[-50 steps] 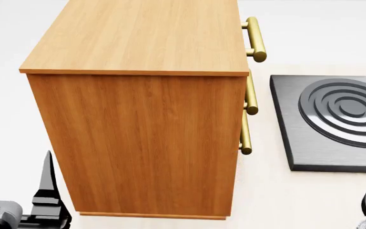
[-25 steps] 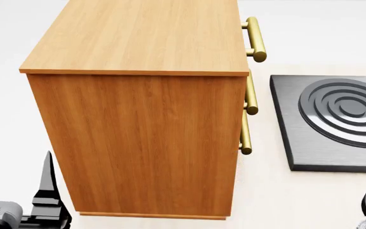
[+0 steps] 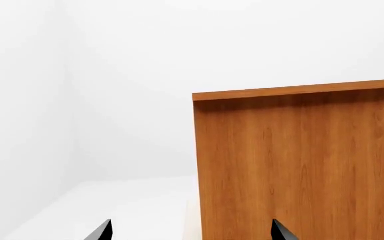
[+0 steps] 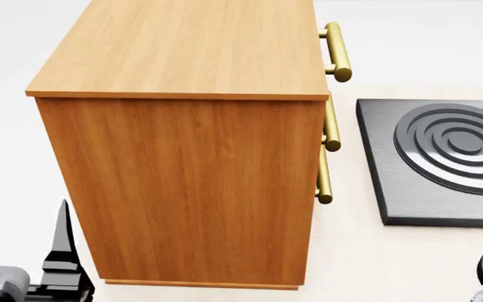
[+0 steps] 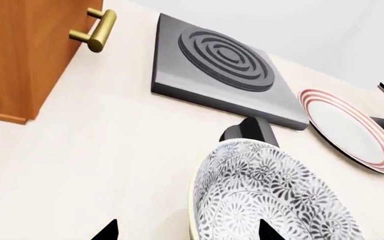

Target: Put the bowl on the top of the cabinet.

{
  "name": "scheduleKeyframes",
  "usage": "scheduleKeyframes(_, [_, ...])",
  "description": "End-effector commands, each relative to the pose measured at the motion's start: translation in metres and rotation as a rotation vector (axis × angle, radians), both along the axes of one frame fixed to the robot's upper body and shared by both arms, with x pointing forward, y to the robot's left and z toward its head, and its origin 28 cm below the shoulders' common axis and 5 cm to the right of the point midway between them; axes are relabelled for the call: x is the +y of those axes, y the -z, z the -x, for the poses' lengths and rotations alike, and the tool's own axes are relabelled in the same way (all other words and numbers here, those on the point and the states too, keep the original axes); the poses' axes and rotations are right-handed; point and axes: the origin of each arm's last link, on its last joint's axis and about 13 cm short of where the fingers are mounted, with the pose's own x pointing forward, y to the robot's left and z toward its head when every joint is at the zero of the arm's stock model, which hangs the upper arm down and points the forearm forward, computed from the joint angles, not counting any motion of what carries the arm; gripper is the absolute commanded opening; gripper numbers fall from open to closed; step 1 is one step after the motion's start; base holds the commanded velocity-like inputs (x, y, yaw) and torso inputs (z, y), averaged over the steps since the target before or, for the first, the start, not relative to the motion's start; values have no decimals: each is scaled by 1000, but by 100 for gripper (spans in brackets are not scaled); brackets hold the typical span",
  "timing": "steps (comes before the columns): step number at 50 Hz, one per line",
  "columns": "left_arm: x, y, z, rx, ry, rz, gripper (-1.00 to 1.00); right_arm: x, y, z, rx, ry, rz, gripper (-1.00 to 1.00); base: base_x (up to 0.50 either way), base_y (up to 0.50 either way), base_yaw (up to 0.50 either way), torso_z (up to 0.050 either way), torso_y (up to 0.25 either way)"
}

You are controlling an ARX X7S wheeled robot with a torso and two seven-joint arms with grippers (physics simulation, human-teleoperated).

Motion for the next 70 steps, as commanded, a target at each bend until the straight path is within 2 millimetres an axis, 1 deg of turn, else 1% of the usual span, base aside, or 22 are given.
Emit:
scheduleKeyframes(1, [0,0,0,0,0,1,100,0,2,-1,3,2,4,100,0,0,0,0,0])
scheduleKeyframes(70, [2,1,1,1,-7,-1,100,-4,14,-7,21,24,10,100,0,0,0,0,0])
